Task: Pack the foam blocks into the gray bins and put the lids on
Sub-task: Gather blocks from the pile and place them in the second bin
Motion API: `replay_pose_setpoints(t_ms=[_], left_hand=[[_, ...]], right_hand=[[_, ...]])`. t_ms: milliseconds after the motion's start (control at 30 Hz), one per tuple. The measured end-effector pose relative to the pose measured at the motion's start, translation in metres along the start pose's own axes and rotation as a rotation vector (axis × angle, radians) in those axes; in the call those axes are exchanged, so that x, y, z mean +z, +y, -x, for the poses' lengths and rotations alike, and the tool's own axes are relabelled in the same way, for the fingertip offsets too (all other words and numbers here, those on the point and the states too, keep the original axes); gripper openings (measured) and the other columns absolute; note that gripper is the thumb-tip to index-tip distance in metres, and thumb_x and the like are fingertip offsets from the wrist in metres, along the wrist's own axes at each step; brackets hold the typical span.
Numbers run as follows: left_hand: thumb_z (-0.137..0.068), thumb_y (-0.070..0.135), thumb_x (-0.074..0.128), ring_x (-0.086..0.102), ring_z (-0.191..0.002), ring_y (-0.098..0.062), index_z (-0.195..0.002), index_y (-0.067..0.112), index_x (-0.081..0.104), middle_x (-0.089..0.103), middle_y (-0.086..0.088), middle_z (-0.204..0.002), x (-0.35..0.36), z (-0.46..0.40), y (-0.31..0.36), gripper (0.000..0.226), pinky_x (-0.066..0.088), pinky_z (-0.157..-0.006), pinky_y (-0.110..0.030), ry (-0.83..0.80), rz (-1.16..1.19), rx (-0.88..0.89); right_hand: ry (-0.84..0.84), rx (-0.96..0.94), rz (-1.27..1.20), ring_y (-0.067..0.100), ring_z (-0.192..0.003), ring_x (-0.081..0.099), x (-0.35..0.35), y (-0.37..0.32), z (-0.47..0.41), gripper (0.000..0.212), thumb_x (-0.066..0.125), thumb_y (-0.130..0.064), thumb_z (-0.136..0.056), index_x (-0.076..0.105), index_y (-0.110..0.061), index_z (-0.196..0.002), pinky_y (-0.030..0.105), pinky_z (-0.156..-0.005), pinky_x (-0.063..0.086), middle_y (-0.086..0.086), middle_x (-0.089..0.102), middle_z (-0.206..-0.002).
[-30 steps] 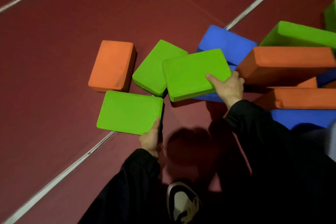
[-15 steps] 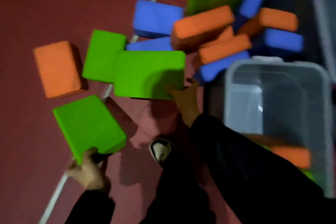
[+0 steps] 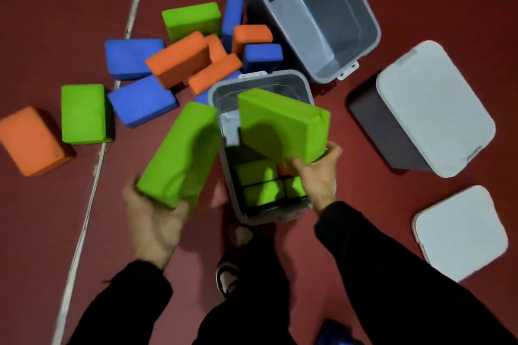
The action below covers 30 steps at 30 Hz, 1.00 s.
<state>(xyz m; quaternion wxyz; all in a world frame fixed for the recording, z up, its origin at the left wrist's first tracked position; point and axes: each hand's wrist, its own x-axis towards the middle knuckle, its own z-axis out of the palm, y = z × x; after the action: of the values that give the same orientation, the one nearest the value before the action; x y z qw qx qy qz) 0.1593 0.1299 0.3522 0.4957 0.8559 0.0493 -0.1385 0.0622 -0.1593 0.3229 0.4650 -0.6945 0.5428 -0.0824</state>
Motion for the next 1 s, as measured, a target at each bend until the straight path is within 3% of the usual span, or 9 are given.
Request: replay_pose_setpoints(t_ms=[100, 200, 400, 500, 600, 700, 833, 933, 1000], left_hand=[[-0.067, 0.004, 0.082, 0.064, -0.102, -0.016, -0.119, 0.042, 0.052, 0.059, 0.004, -0.106, 0.041, 0.0, 0.02, 0.072, 0.047, -0.084, -0.02, -0.145, -0.113, 0.216], [-0.068, 0.021, 0.074, 0.059, -0.112, -0.034, -0.147, 0.025, 0.041, 0.059, -0.009, -0.125, 0.087, -0.008, 0.036, 0.085, 0.051, -0.089, -0.043, -0.294, -0.355, 0.225], [-0.071, 0.038, 0.077, 0.055, -0.122, -0.031, -0.141, 0.019, 0.043, 0.06, -0.006, -0.134, 0.185, -0.03, 0.024, 0.08, 0.041, -0.095, -0.045, -0.373, -0.746, 0.242], [-0.071, 0.041, 0.077, 0.049, -0.127, -0.027, -0.15, 0.013, 0.039, 0.057, -0.006, -0.138, 0.237, -0.045, 0.021, 0.092, 0.038, -0.093, -0.047, -0.285, -0.841, 0.409], [-0.072, 0.044, 0.074, 0.049, -0.127, -0.031, -0.151, 0.015, 0.042, 0.056, -0.009, -0.135, 0.287, -0.063, 0.02, 0.09, 0.031, -0.107, -0.058, -0.326, -0.895, 0.508], [-0.072, 0.037, 0.073, 0.044, -0.133, -0.032, -0.153, 0.016, 0.037, 0.052, -0.01, -0.139, 0.309, -0.079, 0.001, 0.09, 0.018, -0.117, -0.067, -0.461, -0.971, 0.391], [-0.063, 0.033, 0.082, 0.05, -0.129, -0.035, -0.151, 0.019, 0.043, 0.055, -0.013, -0.135, 0.298, -0.098, -0.054, 0.097, 0.027, -0.112, -0.07, -0.57, -1.117, 0.412], [-0.065, 0.029, 0.084, 0.049, -0.132, -0.035, -0.15, 0.027, 0.041, 0.056, -0.012, -0.134, 0.296, -0.1, -0.067, 0.096, 0.029, -0.109, -0.072, -0.624, -1.187, 0.336], [-0.074, 0.03, 0.08, 0.035, -0.144, -0.038, -0.154, 0.036, 0.031, 0.049, -0.013, -0.142, 0.304, -0.102, -0.069, 0.095, 0.024, -0.108, -0.076, -0.629, -1.182, 0.243]], right_hand=[[0.014, -0.085, 0.133, 0.018, -0.106, 0.064, -0.044, 0.004, -0.02, 0.088, 0.092, -0.025, -0.066, 0.039, -0.022, -0.136, 0.033, -0.095, 0.053, 0.002, 0.063, -0.122], [0.012, -0.239, 0.307, 0.029, -0.118, 0.058, -0.066, 0.011, -0.056, 0.086, 0.089, -0.024, -0.064, 0.047, -0.025, -0.139, 0.049, -0.101, 0.048, 0.007, 0.06, -0.128], [-0.18, -0.421, 0.497, 0.034, -0.126, 0.045, -0.057, 0.047, -0.129, 0.08, 0.075, -0.008, -0.07, 0.046, -0.02, -0.143, 0.037, -0.103, 0.035, 0.01, 0.052, -0.135], [-0.32, -0.413, 0.477, 0.032, -0.121, 0.052, -0.044, 0.068, -0.17, 0.071, 0.071, -0.016, -0.065, 0.051, -0.022, -0.133, 0.034, -0.084, 0.046, 0.004, 0.054, -0.127], [-0.295, -0.535, 0.595, 0.035, -0.126, 0.044, -0.037, 0.079, -0.193, 0.078, 0.072, -0.017, -0.071, 0.046, -0.02, -0.143, 0.038, -0.073, 0.048, 0.008, 0.046, -0.138], [-0.302, -0.664, 0.742, 0.038, -0.12, 0.046, -0.023, 0.081, -0.212, 0.077, 0.074, -0.017, -0.076, 0.045, -0.019, -0.147, 0.041, -0.072, 0.052, 0.014, 0.047, -0.138], [-0.381, -0.889, 0.792, 0.039, -0.116, 0.046, 0.007, 0.092, -0.22, 0.077, 0.078, -0.007, -0.066, 0.052, -0.016, -0.138, 0.044, -0.07, 0.052, 0.02, 0.052, -0.131], [-0.462, -0.746, 0.868, 0.044, -0.128, 0.044, 0.023, 0.098, -0.229, 0.081, 0.074, -0.006, -0.069, 0.045, -0.021, -0.143, 0.048, -0.071, 0.056, 0.018, 0.043, -0.141], [-0.419, -0.743, 0.948, 0.049, -0.134, 0.04, 0.032, 0.106, -0.24, 0.071, 0.068, 0.0, -0.078, 0.047, -0.016, -0.144, 0.056, -0.086, 0.056, 0.02, 0.043, -0.141]])
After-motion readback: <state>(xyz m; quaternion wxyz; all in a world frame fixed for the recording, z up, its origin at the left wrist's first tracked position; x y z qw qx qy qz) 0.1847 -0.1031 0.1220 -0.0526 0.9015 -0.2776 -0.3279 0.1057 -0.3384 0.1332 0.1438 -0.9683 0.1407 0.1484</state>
